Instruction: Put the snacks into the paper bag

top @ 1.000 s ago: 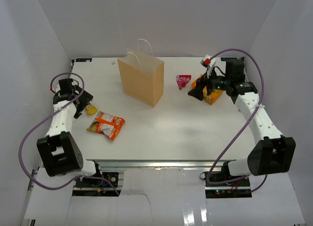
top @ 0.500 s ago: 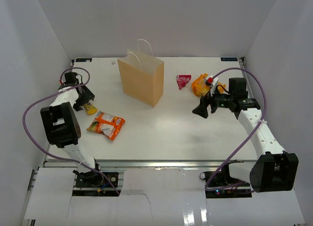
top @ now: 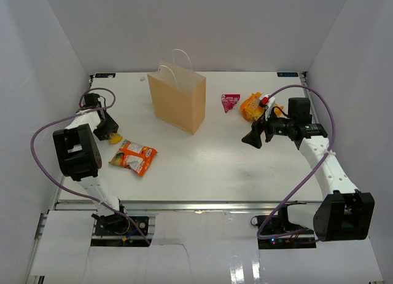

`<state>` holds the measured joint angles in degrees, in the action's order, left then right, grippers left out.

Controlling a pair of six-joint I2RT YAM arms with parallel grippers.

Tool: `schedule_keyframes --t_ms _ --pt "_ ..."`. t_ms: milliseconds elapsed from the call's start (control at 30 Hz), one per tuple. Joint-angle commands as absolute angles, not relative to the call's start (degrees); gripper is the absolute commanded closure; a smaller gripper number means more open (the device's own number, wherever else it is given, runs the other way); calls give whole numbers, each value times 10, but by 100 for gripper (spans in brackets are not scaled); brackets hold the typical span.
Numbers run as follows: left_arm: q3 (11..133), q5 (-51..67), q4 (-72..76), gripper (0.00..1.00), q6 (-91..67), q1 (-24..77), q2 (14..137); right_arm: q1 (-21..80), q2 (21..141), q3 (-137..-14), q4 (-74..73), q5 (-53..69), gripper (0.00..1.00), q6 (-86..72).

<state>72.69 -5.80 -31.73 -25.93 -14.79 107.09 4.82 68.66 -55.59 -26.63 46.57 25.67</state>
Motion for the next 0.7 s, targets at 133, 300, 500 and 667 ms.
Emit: schedule_keyframes --t_ms 133,300,500,667 --pt "715 -47 -302 51 -258 -147 1064 41 669 -560 -255 483 10 249" --pt "706 -33 -287 63 -263 -147 1031 40 669 -572 -263 483 10 248" --pt "677 30 -257 64 -282 -147 916 39 672 -594 -280 478 10 258" --pt "643 135 -236 66 -348 -142 796 35 680 -608 -303 476 10 273"
